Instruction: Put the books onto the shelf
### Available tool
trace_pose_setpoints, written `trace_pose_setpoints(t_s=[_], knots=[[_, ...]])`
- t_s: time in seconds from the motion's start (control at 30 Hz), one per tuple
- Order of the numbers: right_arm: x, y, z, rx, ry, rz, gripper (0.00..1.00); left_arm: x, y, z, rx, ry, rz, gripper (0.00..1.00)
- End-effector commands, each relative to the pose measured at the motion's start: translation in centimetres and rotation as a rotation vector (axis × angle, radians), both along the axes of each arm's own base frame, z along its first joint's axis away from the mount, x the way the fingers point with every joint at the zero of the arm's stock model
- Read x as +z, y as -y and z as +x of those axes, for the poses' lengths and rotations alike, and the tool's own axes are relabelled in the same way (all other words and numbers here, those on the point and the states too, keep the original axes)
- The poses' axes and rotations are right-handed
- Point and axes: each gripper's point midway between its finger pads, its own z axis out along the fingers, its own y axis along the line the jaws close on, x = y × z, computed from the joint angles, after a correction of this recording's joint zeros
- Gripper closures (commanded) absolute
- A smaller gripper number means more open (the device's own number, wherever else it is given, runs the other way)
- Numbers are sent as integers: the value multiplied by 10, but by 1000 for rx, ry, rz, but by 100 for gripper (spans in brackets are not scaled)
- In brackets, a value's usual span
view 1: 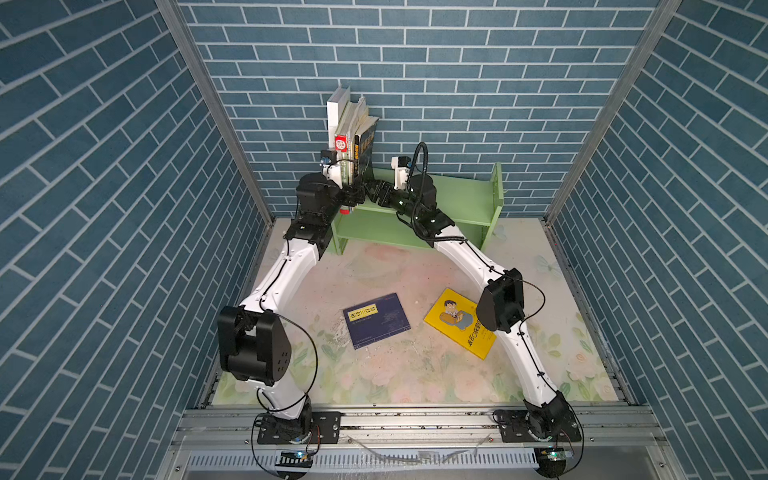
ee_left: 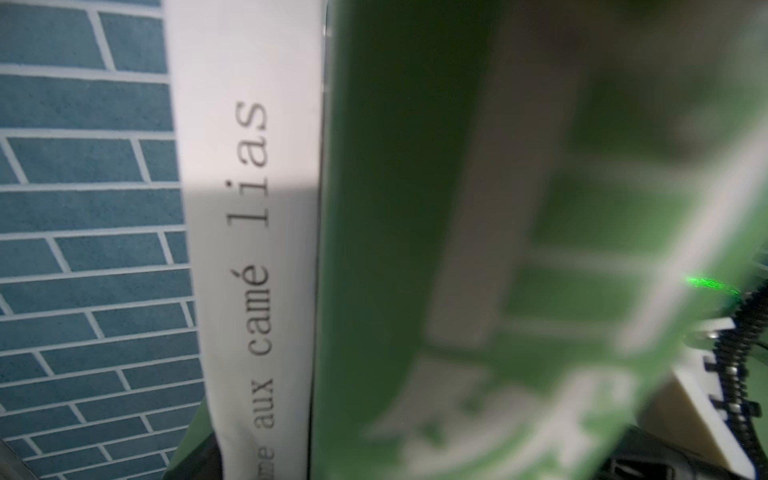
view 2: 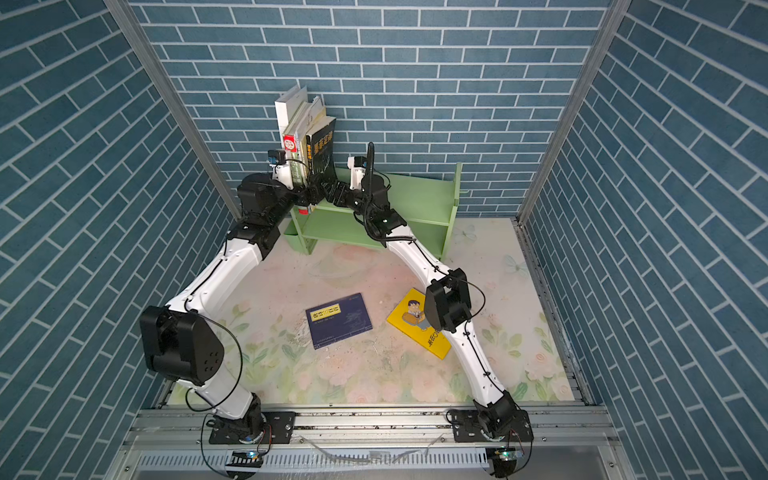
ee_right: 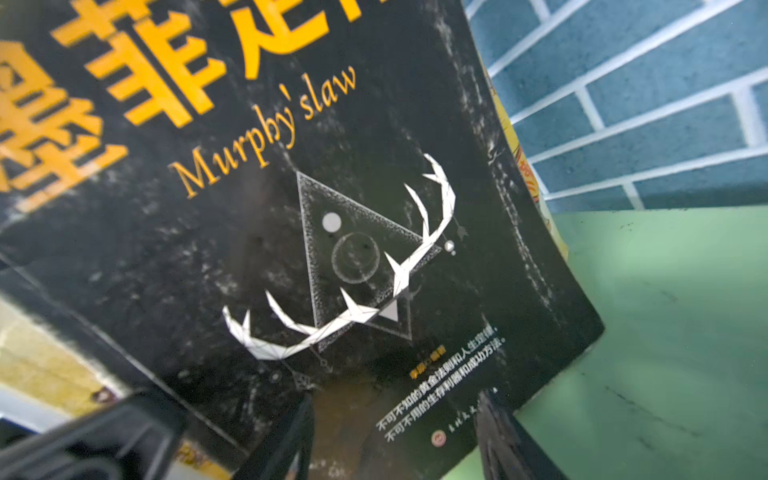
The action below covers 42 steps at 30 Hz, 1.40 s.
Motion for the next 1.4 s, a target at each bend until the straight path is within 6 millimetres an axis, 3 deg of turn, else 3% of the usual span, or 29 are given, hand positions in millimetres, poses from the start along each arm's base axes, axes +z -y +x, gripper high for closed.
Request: trace_pose_setpoints(t_s=[0.0,0.13,0.37,0.63,0.83,1.03,1.27,1.37], knots=[[-154,-22,-10,50,-301,-253,37,-17,7,0,-32,-30,-25,3],[-152,-21,-6,47,-287,-252,37,-30,3,-1,-15,-47,-29,0],[-150,-18,1,41,-260,-265,36,-14,-18,-18,28,-4,-85,0],[-151,-21,2,48,-244,-255,36,8,2,-51,-125,17,-96,0],[-152,-23,3,55,-241,-241,36,8,-1,-66,-127,11,-107,0],[-154,-24,2,61,-244,-243,36,6,-30,-71,-41,14,-204,0],[-151,-23,0,66,-241,-244,36,2,-66,-60,-47,-1,-354,0],[-150,-23,-1,66,-238,-246,36,-2,-70,-55,-57,-13,-374,0]])
